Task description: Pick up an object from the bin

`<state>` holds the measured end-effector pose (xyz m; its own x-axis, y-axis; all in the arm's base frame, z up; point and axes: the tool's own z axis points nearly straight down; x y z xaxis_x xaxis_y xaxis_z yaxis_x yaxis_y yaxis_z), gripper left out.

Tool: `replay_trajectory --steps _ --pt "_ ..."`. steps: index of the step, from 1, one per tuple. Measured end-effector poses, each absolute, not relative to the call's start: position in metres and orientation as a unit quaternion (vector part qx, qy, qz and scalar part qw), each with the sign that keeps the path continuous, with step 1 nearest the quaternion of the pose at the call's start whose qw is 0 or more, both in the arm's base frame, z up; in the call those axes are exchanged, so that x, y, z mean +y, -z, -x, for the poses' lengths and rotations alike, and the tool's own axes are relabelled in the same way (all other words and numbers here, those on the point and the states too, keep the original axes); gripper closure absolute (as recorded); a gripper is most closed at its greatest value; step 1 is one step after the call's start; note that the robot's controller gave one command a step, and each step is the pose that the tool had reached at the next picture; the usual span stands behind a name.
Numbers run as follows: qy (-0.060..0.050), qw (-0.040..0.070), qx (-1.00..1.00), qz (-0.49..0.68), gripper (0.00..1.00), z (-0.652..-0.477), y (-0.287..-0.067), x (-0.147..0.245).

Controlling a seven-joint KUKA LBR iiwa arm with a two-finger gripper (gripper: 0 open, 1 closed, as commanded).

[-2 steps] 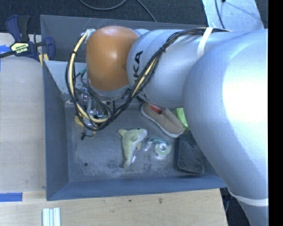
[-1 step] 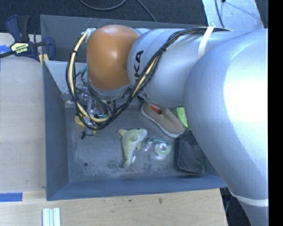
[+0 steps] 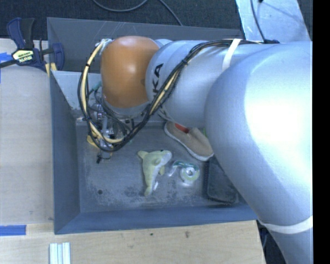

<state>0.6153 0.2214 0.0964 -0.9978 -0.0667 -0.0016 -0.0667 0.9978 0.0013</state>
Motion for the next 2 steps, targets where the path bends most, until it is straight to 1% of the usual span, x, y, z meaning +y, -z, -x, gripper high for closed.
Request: replay_trajectory --steps 1,2 --pt "0.0 0.0 0.999 -0.04 1.0 -0.6143 -0.0714 0.1874" --pt "-0.001 0.0 0.999 -0.04 1.0 -0.6143 -0.0714 0.1875"
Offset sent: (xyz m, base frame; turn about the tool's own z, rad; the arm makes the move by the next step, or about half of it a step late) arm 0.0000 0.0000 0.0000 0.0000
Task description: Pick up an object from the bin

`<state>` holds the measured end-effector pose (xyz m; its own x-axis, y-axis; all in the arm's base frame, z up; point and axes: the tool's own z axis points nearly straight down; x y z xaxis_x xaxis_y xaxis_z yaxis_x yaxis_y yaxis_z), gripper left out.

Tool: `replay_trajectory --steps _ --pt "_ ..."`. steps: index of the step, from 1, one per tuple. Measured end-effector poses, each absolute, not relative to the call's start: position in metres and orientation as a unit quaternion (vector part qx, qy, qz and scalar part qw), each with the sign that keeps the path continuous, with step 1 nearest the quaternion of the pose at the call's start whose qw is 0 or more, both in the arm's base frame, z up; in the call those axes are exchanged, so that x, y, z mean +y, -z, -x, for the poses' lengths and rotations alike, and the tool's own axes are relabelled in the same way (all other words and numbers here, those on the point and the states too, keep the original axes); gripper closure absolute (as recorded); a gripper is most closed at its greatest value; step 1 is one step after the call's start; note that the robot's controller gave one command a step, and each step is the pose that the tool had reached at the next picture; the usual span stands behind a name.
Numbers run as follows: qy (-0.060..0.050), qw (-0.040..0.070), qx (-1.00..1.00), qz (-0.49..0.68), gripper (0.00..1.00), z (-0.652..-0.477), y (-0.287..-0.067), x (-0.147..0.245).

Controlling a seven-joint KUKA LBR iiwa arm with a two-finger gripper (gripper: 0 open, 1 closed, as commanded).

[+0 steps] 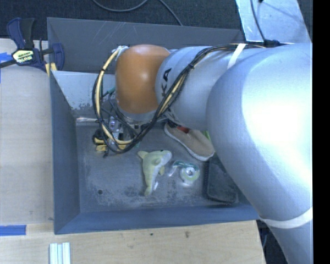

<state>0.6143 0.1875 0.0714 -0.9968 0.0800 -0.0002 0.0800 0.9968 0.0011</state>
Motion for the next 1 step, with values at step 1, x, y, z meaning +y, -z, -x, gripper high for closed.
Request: replay_trajectory --steps 1 --pt "-0.001 0.002 0.999 -0.053 1.0 -0.6148 -0.2124 0.1861"
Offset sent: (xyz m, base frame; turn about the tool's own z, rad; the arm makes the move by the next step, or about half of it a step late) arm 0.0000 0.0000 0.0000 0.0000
